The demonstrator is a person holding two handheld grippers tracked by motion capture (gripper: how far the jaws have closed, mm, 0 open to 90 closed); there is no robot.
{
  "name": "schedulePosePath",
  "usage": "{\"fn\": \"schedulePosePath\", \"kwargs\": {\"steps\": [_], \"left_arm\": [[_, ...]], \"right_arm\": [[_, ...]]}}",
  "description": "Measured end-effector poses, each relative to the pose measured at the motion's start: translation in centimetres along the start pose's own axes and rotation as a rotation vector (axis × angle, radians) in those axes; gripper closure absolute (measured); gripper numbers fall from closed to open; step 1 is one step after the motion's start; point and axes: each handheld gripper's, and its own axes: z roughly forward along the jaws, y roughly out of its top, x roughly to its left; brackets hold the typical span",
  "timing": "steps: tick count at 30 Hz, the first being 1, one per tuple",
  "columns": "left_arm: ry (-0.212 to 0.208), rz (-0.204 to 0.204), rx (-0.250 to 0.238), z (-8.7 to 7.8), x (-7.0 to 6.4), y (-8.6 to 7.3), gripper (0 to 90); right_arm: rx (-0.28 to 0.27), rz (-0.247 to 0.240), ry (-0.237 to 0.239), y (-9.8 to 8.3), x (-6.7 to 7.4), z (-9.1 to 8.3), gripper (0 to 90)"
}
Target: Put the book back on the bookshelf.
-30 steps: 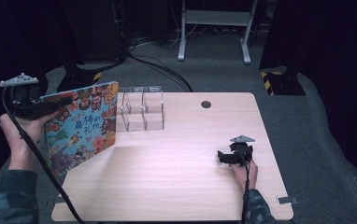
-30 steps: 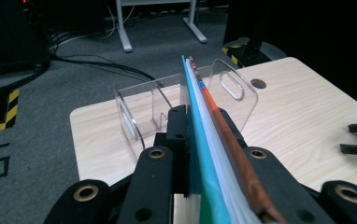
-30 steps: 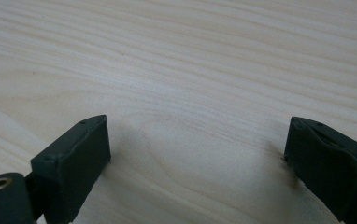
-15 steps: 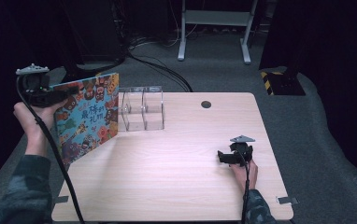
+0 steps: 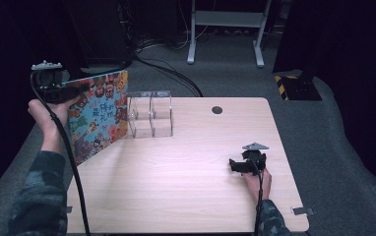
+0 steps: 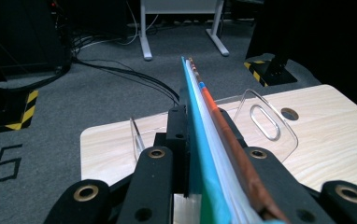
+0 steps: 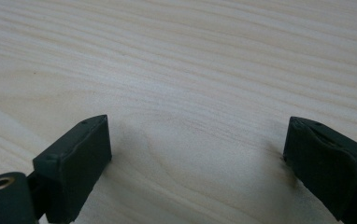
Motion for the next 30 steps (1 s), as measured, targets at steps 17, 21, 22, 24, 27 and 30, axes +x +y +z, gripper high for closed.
{"fn": "schedulePosePath", "kwargs": {"steps": [17,21,22,24,27,30], "left_arm": [[-0.021,-0.025,-0.014,0.6,0.8,-1.8,80.3],[-0.024,-0.005,0.005,-0.6,0.5,-2.9,80.2],[-0.025,0.002,0.012,-0.9,0.4,-3.1,80.2],[-0.025,0.018,0.020,-1.9,0.1,-4.2,80.1],[-0.020,0.027,0.031,-3.1,-0.3,-5.7,80.0],[-0.016,0.024,0.036,-4.0,-0.4,-7.0,79.9]], "right_arm": [[-0.004,-0.005,0.004,0.0,0.0,-0.1,8.3],[-0.007,0.003,0.002,0.0,0.1,0.0,8.6],[-0.008,0.003,0.002,0.0,0.1,0.0,8.7],[-0.007,0.006,0.001,0.0,0.1,-0.1,8.8],[-0.008,0.004,0.000,0.0,0.1,-0.1,9.0],[-0.008,0.006,0.001,0.0,0.2,-0.1,9.1]]}}
